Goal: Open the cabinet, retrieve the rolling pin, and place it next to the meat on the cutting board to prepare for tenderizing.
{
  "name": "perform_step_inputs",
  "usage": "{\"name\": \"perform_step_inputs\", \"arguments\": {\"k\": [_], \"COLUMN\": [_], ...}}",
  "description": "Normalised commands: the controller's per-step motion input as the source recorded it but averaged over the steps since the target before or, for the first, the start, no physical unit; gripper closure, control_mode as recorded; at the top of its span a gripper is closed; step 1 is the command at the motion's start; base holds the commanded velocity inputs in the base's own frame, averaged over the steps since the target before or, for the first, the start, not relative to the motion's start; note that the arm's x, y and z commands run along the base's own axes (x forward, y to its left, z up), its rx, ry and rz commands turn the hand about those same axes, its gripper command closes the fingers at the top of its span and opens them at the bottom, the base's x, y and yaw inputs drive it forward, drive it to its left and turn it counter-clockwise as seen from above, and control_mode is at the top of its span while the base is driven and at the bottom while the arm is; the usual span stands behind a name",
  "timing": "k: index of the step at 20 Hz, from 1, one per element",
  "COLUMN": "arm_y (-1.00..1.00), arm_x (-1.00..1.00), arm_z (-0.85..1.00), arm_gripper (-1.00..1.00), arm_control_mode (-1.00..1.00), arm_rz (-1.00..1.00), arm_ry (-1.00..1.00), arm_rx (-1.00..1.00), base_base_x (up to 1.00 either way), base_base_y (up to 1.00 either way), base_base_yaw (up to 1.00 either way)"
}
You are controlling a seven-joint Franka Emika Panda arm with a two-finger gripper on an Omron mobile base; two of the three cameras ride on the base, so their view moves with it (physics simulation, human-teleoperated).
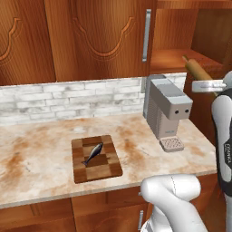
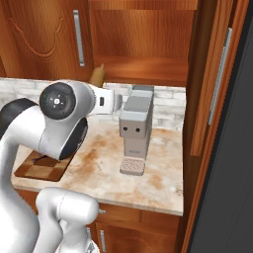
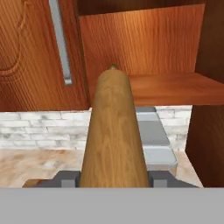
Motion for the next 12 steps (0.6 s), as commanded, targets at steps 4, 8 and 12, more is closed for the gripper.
{"name": "perform_step_inputs", "arguments": {"k": [4,8,12], "arm_y": [0.57,0.73,0.86], "arm_x": [-0.47,-0.25,-0.01], "arm_z": [-0.01,-0.12,-0.26], "arm_gripper": [1.0,1.0,1.0], "arm_control_mode": [-1.0,-1.0,-1.0], "arm_rz": [0.27,0.31,0.36], "arm_ry": [0.04,0.05,0.06], "arm_rx": [-0.02,-0.08,-0.09], "base_base_x": [0.0,0.0,0.0], "base_base_y": [0.0,0.0,0.0], "base_base_yaw": [0.0,0.0,0.0]}}
